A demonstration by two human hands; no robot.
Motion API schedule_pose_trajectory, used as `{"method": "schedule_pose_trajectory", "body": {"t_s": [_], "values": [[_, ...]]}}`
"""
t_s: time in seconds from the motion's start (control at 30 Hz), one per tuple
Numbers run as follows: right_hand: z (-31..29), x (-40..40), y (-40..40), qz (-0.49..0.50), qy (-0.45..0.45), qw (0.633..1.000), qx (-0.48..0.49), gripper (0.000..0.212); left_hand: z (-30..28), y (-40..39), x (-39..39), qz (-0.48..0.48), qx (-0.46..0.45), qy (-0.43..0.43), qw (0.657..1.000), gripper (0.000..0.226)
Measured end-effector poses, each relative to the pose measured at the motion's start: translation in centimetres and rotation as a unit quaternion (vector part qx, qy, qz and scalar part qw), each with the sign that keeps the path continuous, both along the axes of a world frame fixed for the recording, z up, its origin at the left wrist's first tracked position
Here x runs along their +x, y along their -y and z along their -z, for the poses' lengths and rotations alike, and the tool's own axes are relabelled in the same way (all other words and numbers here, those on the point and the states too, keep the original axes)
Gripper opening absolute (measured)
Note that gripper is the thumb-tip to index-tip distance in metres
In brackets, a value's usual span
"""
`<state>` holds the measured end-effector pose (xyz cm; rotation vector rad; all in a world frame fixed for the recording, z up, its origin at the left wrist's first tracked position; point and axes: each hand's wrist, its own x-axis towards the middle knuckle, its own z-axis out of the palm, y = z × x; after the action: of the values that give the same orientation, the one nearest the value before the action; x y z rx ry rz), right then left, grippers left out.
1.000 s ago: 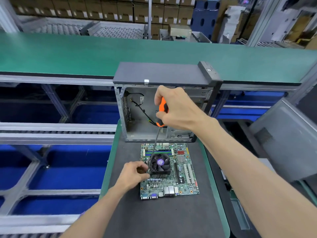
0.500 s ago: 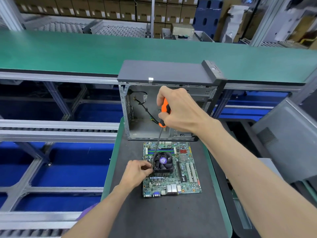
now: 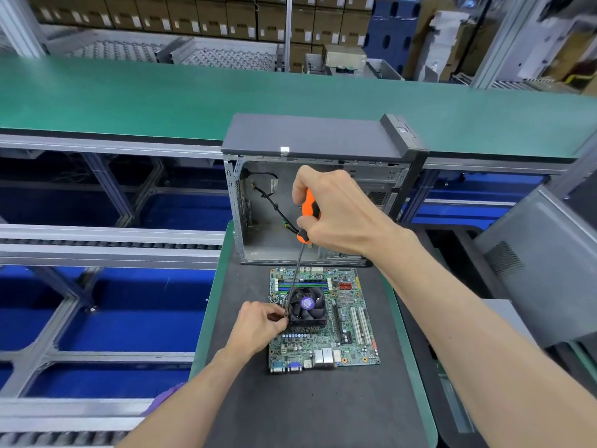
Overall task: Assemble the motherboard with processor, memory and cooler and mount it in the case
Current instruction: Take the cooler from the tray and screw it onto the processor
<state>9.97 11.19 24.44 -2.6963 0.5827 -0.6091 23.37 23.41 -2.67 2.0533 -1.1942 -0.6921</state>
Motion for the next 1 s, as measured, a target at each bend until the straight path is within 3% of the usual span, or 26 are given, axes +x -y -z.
{"method": "schedule_pose_trajectory", "body": {"t_s": [1.0], "values": [[-1.0, -0.3, -0.5, -0.024, -0.016, 1.0, 0.005, 0.027, -0.5, 0.4, -1.1, -0.026, 0.037, 0.069, 0.997, 0.018]]}}
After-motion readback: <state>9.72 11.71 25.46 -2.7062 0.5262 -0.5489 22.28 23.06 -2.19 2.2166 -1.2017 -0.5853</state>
